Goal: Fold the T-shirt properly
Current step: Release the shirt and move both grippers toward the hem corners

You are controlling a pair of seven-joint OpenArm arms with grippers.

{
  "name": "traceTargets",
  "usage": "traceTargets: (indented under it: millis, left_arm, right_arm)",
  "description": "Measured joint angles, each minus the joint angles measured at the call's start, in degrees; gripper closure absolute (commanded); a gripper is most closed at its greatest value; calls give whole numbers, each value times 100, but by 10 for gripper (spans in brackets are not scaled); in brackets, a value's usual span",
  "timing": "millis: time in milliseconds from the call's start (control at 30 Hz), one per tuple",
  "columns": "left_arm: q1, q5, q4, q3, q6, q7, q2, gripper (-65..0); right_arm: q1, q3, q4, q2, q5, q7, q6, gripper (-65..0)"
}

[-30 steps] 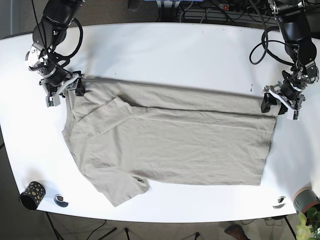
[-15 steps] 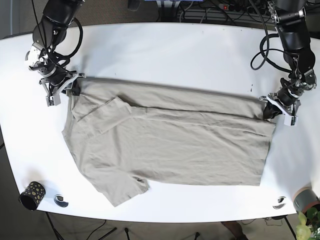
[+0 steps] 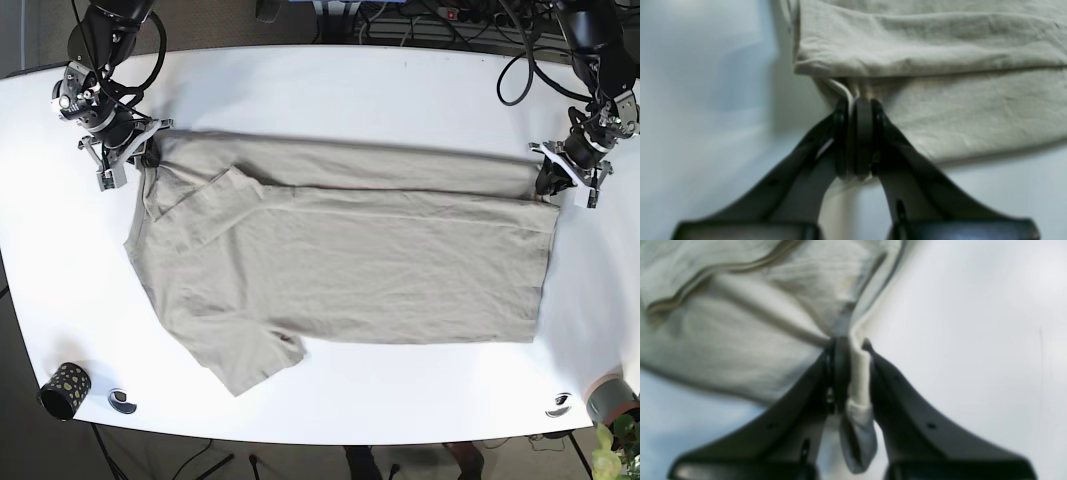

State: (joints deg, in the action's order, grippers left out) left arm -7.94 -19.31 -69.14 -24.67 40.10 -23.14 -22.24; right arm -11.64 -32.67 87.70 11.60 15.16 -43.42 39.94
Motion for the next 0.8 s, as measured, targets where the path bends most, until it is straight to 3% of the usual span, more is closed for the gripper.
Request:
traceTargets:
  millis: [267, 633, 700, 800]
  left_arm:
    - [-927, 61, -734, -629, 24, -170, 98, 0]
    - [-1939, 138, -1445, -1141, 2, -184, 323, -6]
    - [-1982, 129, -1449, -1139, 2, -162, 317, -19]
    - [-1985, 131, -1456, -1128, 2, -166, 313, -119]
  right_arm:
    - [-640, 0, 992, -173, -72, -785, 13, -10]
    - [-1556, 15, 2131, -671, -144, -938, 15, -17]
    - [-1587, 28, 2124, -699, -140, -938, 17, -52]
    - [-1574, -2, 2127, -693, -146, -929, 11, -212]
